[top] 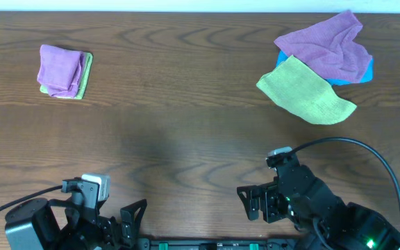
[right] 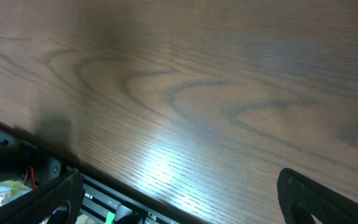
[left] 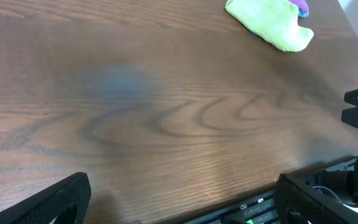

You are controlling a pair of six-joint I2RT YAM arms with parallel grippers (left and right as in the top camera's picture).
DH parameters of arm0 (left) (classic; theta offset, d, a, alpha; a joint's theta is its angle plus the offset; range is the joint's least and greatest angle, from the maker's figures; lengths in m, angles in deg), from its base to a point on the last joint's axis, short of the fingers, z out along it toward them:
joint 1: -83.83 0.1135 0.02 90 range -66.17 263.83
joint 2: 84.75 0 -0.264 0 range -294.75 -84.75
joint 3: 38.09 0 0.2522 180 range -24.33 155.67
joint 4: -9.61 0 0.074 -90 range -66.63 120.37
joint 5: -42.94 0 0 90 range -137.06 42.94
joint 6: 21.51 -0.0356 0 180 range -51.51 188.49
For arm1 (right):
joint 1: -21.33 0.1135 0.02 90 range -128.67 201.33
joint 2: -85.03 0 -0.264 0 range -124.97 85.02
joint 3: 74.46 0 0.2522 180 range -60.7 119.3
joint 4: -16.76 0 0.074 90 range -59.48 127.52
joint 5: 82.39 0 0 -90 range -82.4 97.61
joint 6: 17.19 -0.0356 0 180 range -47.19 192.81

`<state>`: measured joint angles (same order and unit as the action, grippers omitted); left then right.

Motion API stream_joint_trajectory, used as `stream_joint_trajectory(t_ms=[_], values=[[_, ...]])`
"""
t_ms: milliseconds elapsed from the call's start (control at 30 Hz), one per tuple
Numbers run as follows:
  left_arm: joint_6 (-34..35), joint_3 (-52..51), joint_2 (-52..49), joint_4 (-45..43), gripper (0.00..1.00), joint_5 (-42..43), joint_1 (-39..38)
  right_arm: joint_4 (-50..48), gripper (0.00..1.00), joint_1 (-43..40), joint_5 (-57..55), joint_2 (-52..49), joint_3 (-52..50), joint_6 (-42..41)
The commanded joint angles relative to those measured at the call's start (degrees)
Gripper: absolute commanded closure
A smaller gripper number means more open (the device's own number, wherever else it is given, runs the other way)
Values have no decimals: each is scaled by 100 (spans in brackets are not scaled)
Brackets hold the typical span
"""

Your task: Fold the cloth

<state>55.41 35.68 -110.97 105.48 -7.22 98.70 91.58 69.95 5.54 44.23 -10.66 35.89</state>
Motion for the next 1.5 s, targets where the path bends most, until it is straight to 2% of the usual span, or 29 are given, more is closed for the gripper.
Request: stream_joint_trajectory(t_ms=[0, 100, 167, 267, 367, 567, 800, 1000, 1133, 1467], values=[[48, -7, 11, -2, 5, -15, -76, 4, 1, 52, -4, 2, -24, -94], [-146, -9, 74, -315, 5, -660, -616, 4, 1, 52, -4, 2, -24, -94], [-348, -118, 146, -942, 5, -1010, -1237, 4, 1, 52, -4, 2, -24, -96], [-778, -634, 354, -1958, 5, -1742, -2079, 4, 1, 52, -4, 2, -24, -96], [-815, -1353, 734, -2623, 5, -2358, -2396, 4, 1, 52, -4, 2, -24, -94], [-592, -3036, 1620, -4153, 5, -2374, -2131, 4, 1, 52, -4, 2, -24, -94], [-166, -4146, 2168, -4968, 5, -2393, -1759, 4, 1, 52, -4, 2, -24, -94], [192, -4645, 2448, -5152, 5, -2656, -1589, 4, 1, 52, -4, 2, -24, -96], [201, -4806, 2586, -5152, 5, -2830, -1589, 4, 1, 52, -4, 2, -24, -96], [562, -5187, 2603, -5268, 5, -2911, -1589, 4, 1, 52, -4, 2, -24, -94]])
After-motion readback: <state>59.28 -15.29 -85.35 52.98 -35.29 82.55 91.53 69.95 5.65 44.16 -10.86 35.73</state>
